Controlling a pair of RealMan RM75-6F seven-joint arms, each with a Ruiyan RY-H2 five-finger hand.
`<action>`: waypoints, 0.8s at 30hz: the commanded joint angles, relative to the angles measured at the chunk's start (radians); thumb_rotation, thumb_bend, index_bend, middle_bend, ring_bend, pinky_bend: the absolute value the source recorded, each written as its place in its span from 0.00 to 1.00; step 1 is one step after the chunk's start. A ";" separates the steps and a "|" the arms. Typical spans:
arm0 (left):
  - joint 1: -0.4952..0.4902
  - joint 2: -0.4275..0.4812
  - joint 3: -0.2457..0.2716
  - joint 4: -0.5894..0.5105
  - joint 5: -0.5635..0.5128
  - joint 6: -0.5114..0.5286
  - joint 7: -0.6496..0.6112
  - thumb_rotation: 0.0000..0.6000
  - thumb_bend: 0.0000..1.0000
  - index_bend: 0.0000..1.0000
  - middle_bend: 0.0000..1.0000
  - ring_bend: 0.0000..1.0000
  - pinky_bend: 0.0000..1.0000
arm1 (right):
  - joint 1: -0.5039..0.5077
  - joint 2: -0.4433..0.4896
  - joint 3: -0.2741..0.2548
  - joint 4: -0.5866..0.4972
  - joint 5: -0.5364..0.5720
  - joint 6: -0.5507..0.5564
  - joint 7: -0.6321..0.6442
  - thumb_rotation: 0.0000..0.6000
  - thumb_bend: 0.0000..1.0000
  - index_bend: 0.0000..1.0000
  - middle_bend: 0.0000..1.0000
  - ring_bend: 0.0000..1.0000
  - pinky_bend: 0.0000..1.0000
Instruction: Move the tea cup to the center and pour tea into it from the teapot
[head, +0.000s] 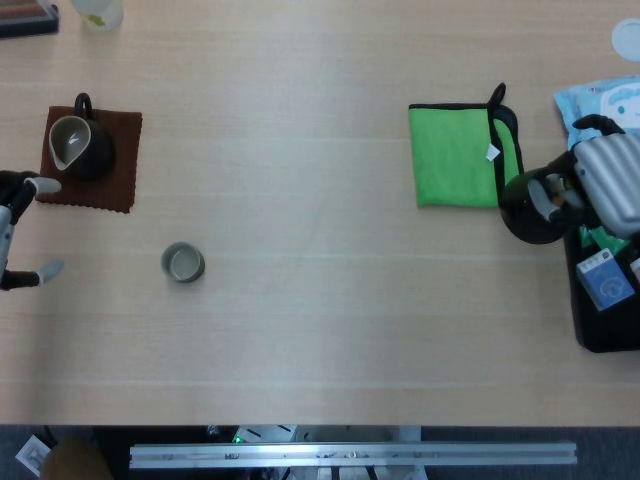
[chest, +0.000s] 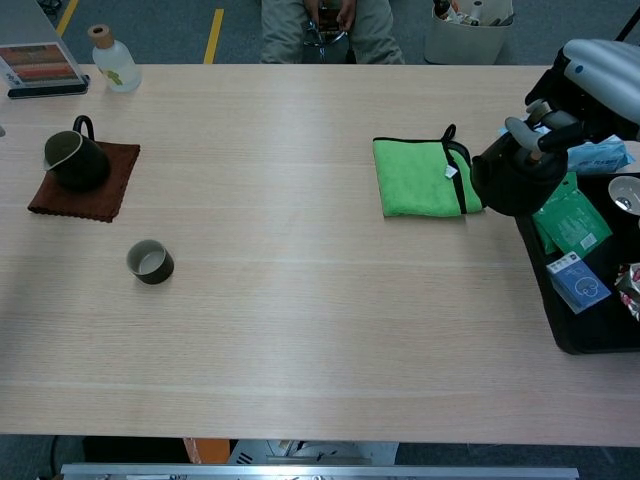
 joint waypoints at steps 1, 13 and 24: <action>-0.027 -0.004 -0.005 0.006 0.008 -0.031 -0.008 1.00 0.13 0.22 0.25 0.21 0.07 | -0.002 0.006 0.003 -0.001 0.000 0.002 0.004 0.80 0.41 0.98 0.95 0.91 0.23; -0.148 -0.041 -0.008 0.039 -0.020 -0.225 -0.070 1.00 0.13 0.16 0.20 0.21 0.07 | -0.018 0.031 0.008 0.003 0.003 0.015 0.024 0.85 0.41 0.98 0.95 0.91 0.23; -0.231 -0.059 0.028 0.031 -0.055 -0.389 -0.027 1.00 0.13 0.14 0.18 0.20 0.07 | -0.035 0.057 0.007 0.015 0.000 0.017 0.055 0.85 0.41 0.98 0.95 0.91 0.23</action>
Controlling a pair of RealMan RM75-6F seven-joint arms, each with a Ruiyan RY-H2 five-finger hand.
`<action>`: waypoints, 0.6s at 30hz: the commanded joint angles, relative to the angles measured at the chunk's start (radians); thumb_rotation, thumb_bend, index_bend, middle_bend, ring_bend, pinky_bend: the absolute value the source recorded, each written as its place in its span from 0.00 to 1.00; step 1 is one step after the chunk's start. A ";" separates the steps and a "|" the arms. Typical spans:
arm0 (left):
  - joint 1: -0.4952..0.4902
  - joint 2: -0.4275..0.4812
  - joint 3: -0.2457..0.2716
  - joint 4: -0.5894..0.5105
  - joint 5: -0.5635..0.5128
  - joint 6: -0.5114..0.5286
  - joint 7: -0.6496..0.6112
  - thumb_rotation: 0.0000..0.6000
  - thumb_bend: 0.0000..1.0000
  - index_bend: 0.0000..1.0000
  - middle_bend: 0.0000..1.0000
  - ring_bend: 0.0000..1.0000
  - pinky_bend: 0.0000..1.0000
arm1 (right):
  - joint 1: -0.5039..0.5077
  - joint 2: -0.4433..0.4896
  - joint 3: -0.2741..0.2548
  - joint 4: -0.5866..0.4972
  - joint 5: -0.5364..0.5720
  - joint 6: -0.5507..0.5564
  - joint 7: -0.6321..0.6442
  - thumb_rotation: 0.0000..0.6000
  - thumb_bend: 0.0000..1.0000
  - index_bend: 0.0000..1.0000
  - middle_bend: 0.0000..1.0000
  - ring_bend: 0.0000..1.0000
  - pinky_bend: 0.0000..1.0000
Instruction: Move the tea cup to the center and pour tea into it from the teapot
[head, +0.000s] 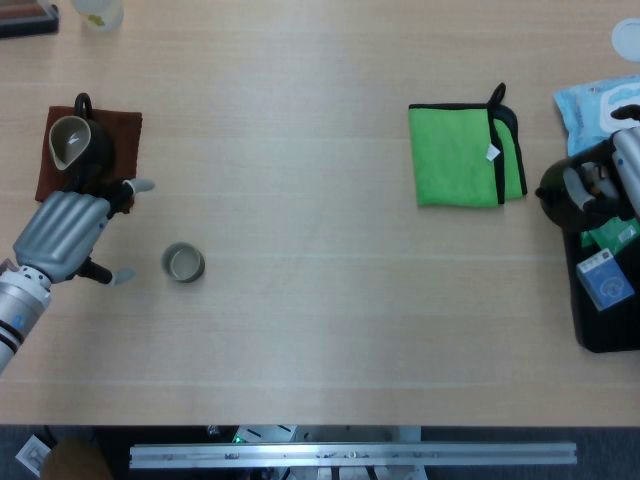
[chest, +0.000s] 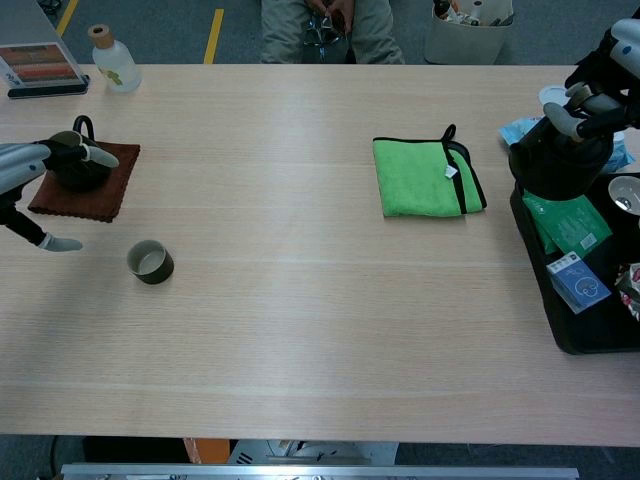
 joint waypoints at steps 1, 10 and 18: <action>-0.018 -0.015 0.014 0.000 -0.020 -0.025 0.040 1.00 0.13 0.16 0.18 0.20 0.07 | -0.003 0.005 -0.001 0.002 -0.004 -0.002 0.007 0.86 0.41 0.98 0.95 0.91 0.23; -0.019 -0.092 0.029 0.054 -0.077 -0.026 0.135 1.00 0.13 0.22 0.19 0.20 0.07 | -0.012 0.013 -0.008 0.003 -0.020 -0.005 0.021 0.85 0.41 0.98 0.95 0.91 0.23; -0.020 -0.162 0.045 0.110 -0.095 -0.032 0.156 1.00 0.13 0.24 0.19 0.20 0.07 | -0.019 0.017 -0.013 0.002 -0.028 -0.006 0.026 0.86 0.41 0.98 0.95 0.91 0.23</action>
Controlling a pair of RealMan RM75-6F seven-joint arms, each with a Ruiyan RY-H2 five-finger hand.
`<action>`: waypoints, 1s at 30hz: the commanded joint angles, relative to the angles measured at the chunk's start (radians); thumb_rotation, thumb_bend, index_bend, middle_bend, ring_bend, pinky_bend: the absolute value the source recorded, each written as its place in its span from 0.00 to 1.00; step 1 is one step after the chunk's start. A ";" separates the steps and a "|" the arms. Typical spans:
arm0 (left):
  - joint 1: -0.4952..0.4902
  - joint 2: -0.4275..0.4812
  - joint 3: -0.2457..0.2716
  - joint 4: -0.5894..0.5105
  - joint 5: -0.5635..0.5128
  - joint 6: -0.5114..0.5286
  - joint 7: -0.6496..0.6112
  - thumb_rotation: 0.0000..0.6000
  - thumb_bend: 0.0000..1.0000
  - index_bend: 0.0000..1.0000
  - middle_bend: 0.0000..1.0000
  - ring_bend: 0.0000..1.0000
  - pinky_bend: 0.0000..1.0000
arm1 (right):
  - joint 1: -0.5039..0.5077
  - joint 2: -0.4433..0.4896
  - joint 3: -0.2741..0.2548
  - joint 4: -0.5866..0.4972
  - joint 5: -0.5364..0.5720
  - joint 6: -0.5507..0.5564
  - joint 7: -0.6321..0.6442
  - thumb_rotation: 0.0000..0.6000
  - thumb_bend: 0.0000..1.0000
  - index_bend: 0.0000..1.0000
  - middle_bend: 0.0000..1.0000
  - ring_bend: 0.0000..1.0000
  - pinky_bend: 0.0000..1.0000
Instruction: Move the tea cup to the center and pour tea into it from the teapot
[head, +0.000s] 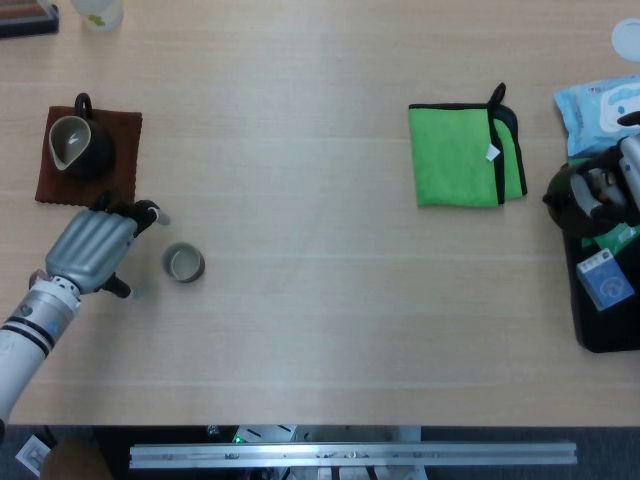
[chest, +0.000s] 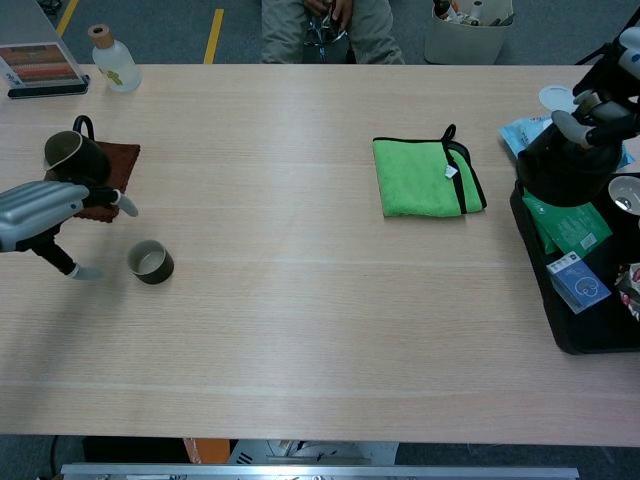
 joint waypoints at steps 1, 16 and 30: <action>-0.002 -0.019 0.006 0.015 -0.003 -0.003 0.006 1.00 0.13 0.24 0.20 0.20 0.07 | -0.002 0.001 0.000 -0.001 -0.002 0.001 0.002 0.86 0.41 0.98 0.95 0.91 0.23; -0.029 -0.107 0.002 0.072 -0.026 -0.019 0.046 1.00 0.14 0.28 0.21 0.20 0.07 | -0.014 0.008 -0.002 0.007 -0.011 0.001 0.025 0.87 0.40 0.98 0.95 0.91 0.23; -0.044 -0.147 0.000 0.105 -0.061 -0.030 0.068 1.00 0.20 0.30 0.24 0.20 0.07 | -0.028 0.020 -0.002 0.014 -0.018 0.003 0.049 0.87 0.40 0.98 0.95 0.91 0.23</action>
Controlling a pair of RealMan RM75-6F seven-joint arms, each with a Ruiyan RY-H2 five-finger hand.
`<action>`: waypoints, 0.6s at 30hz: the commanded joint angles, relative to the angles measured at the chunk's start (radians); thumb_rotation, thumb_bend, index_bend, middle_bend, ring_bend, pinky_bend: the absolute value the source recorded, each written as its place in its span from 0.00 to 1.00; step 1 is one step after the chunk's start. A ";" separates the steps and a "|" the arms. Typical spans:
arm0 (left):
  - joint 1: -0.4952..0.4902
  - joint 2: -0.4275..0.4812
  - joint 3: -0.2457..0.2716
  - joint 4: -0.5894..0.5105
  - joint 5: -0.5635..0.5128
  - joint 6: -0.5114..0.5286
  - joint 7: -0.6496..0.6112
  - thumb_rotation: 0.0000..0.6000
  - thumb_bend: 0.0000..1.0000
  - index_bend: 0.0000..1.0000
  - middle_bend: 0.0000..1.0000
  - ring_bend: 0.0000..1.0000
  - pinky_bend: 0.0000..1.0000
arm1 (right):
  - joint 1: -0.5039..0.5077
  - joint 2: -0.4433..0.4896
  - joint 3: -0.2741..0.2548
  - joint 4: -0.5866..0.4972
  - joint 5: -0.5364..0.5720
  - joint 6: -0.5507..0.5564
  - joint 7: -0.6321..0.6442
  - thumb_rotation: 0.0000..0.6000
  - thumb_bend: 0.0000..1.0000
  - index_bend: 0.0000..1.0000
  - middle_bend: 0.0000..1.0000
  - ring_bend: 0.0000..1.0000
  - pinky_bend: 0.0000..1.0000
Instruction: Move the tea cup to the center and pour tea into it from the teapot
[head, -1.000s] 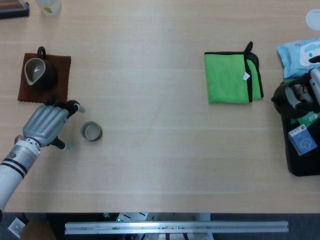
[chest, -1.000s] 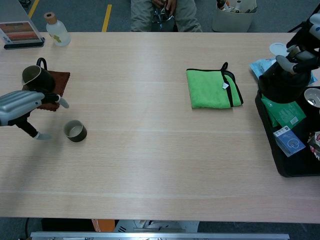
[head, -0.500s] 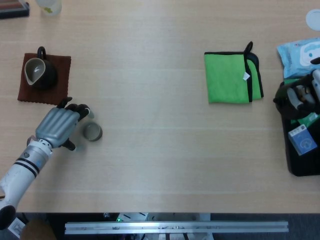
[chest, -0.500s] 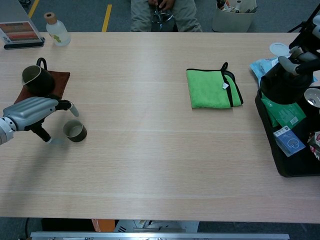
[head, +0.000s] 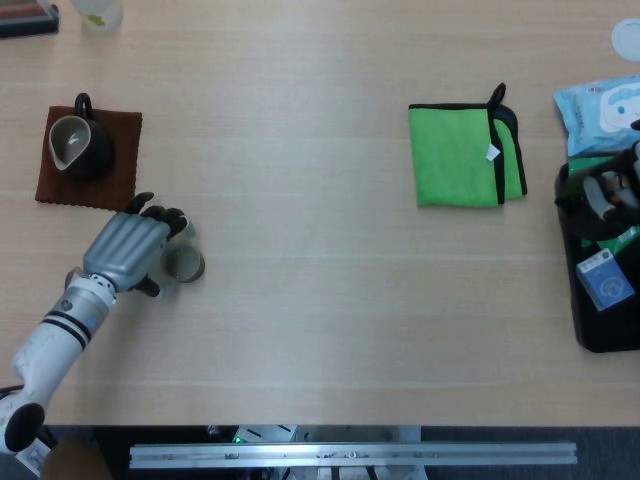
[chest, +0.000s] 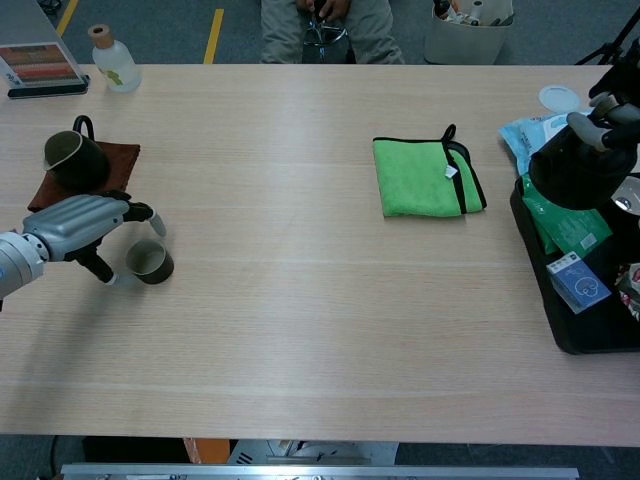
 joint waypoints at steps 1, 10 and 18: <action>-0.002 -0.008 -0.001 0.008 -0.004 -0.001 0.001 1.00 0.20 0.30 0.24 0.20 0.07 | -0.002 0.001 0.000 0.002 -0.001 0.000 0.003 0.87 0.40 0.98 0.95 0.91 0.23; -0.006 -0.023 0.003 0.022 -0.007 0.001 0.007 1.00 0.21 0.31 0.24 0.20 0.07 | -0.006 0.006 0.001 0.006 -0.001 -0.003 0.012 0.87 0.40 0.98 0.95 0.91 0.23; -0.009 -0.036 0.005 0.037 -0.016 -0.005 0.003 1.00 0.21 0.33 0.24 0.20 0.07 | -0.008 0.008 0.003 0.006 -0.003 -0.003 0.015 0.87 0.40 0.98 0.95 0.91 0.23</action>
